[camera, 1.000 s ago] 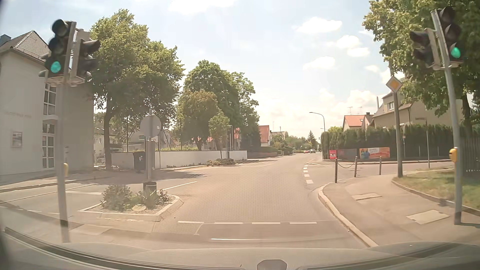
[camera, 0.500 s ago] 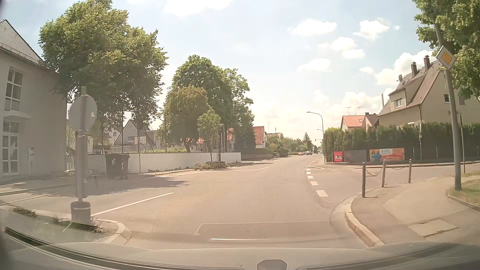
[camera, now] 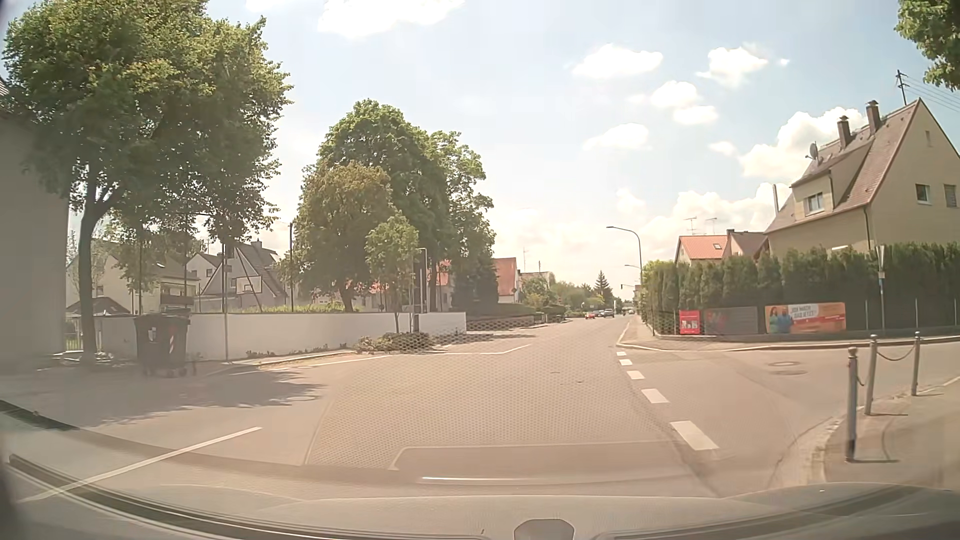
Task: Follow the waypoints while adhering to traffic rules and regulations
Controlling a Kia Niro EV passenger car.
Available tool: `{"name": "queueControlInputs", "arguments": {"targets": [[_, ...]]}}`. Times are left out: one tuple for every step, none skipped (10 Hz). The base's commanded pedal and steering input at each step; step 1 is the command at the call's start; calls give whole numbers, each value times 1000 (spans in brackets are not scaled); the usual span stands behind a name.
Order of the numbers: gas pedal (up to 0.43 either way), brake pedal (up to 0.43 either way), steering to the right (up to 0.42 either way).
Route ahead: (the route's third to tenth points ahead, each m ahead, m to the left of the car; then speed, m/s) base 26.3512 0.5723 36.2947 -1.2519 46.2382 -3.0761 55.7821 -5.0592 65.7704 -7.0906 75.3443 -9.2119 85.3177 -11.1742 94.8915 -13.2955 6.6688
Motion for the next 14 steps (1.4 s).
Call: {"name": "queueControlInputs", "arguments": {"targets": [[138, 0, 34], [138, 0, 36], [150, 0, 38], [150, 0, 39], [150, 0, 39], [150, 0, 39], [150, 0, 39], [150, 0, 39], [150, 0, 39], [150, 0, 39], [150, 0, 40], [150, 0, 40], [150, 0, 40], [150, 0, 41]]}}
